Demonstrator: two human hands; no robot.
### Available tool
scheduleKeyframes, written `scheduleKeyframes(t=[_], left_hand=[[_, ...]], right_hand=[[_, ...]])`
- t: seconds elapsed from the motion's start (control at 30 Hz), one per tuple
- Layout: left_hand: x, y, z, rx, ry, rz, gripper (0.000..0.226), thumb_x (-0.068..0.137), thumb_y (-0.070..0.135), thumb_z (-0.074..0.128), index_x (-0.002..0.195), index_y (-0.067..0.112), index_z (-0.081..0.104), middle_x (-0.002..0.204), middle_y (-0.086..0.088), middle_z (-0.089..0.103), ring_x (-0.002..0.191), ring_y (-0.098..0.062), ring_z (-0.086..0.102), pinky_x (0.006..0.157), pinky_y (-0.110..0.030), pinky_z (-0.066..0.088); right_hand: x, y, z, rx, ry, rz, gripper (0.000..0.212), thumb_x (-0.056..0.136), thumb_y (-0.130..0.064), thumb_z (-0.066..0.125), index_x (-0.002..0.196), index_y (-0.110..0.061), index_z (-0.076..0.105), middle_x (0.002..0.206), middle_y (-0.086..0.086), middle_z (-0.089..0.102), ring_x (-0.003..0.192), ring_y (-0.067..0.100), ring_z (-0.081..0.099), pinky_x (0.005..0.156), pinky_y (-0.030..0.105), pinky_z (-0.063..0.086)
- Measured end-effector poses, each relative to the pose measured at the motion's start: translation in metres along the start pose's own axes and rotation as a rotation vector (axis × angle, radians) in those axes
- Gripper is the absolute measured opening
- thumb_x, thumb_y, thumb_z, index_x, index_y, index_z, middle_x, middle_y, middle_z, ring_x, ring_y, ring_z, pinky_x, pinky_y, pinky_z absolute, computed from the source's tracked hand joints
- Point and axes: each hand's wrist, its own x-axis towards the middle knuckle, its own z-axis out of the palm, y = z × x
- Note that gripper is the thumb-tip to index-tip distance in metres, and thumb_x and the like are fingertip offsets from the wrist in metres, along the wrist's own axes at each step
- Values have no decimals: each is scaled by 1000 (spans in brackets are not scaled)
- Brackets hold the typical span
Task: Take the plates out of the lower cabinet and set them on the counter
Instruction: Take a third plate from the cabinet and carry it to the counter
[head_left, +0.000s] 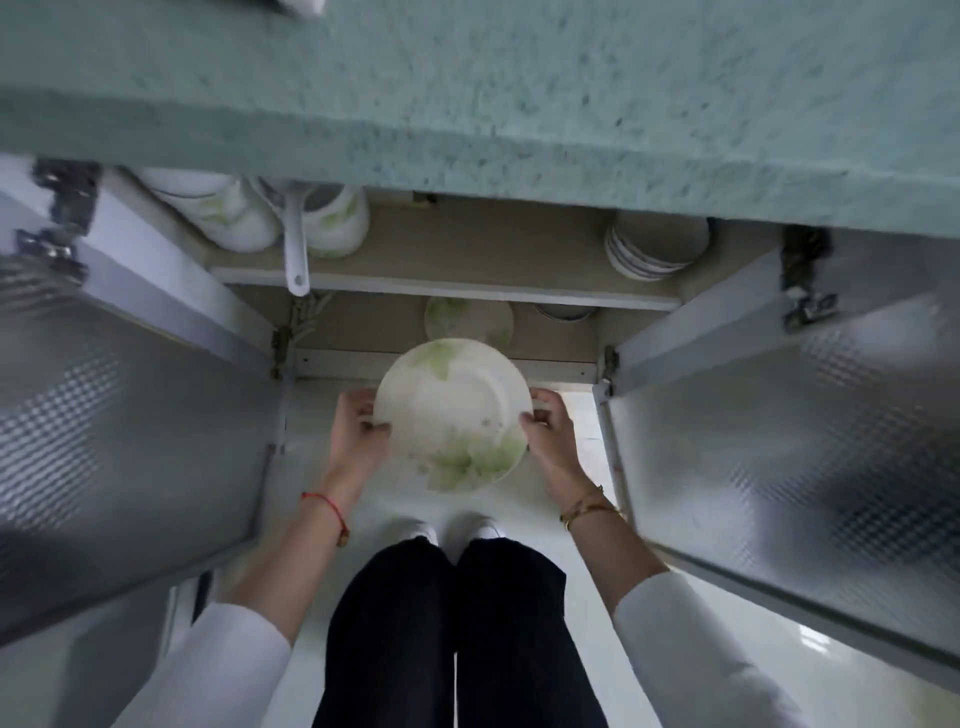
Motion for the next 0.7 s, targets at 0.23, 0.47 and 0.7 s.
scheduleKeyframes(t=[0.23, 0.47, 0.7], left_hand=[[-155, 76, -76, -26, -15, -22, 45, 86, -9, 58, 127, 10, 53, 119, -5, 56, 89, -12, 55, 62, -13, 43], [-256, 176, -131, -38, -106, 161, 44, 86, -5, 60, 118, 24, 53, 115, 2, 59, 101, -17, 57, 78, -22, 47], [-317, 293, -155, 26, -308, 385, 42, 85, 1, 65, 119, 24, 56, 115, 8, 63, 102, -7, 61, 83, -21, 48]], right_hand=[[-158, -88, -66, 65, -28, 108, 33, 90, -3, 52, 118, -19, 57, 99, 5, 62, 76, 15, 57, 52, 18, 42], [-273, -176, -127, 214, 42, 46, 32, 89, 1, 53, 114, -18, 60, 88, 3, 56, 80, 20, 59, 66, 30, 49], [-358, -237, -186, 392, 217, -99, 29, 91, 0, 54, 114, -16, 61, 91, 8, 50, 83, 24, 55, 66, 36, 46]])
